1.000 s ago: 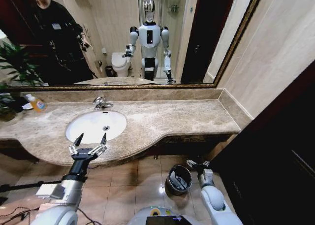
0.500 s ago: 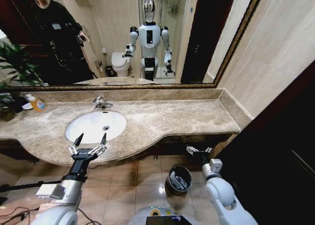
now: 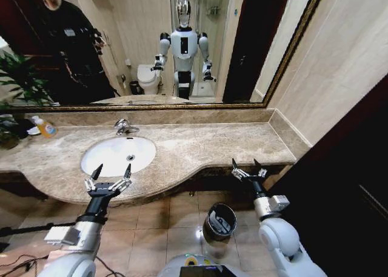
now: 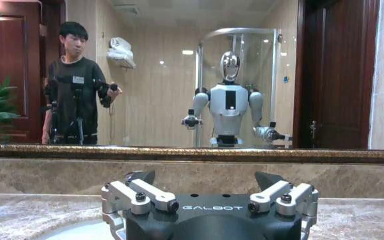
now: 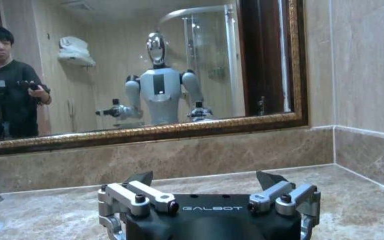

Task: Pick up the trash from the sink and place it in the trash bin.

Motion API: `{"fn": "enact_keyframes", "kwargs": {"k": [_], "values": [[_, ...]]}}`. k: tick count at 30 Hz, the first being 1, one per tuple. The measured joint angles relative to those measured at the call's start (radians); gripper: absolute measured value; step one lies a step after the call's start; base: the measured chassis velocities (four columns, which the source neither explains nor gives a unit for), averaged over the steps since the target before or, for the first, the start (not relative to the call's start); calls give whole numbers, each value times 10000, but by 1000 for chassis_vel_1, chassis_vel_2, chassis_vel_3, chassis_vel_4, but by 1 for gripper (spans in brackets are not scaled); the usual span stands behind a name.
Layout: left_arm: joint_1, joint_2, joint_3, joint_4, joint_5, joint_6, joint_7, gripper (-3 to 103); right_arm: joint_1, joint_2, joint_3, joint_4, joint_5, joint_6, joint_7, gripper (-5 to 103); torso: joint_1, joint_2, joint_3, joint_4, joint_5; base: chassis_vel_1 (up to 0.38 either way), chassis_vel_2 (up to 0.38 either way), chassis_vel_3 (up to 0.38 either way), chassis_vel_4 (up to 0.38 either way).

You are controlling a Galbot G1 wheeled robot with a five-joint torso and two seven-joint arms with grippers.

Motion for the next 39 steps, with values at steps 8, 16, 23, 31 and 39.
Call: {"fn": "enact_keyframes", "kwargs": {"k": [8,16,23,31,39], "values": [[0,0,0,0,0,0,0,100,-79,78,254,-41,-384,75,-12,100,0,0,0,0,0,0,0,0,0],[0,0,0,0,0,0,0,100,-81,81,258,-67,-408,56,3,100,0,0,0,0,0,0,0,0,0],[0,0,0,0,0,0,0,100,-78,81,255,-79,-408,45,11,100,1,0,0,0,0,0,0,0,0],[0,0,0,0,0,0,0,100,-75,80,251,-87,-409,38,18,100,1,0,0,0,0,0,0,0,0],[0,0,0,0,0,0,0,100,-71,79,248,-93,-408,34,23,100,3,0,0,0,0,0,0,0,0]]}}
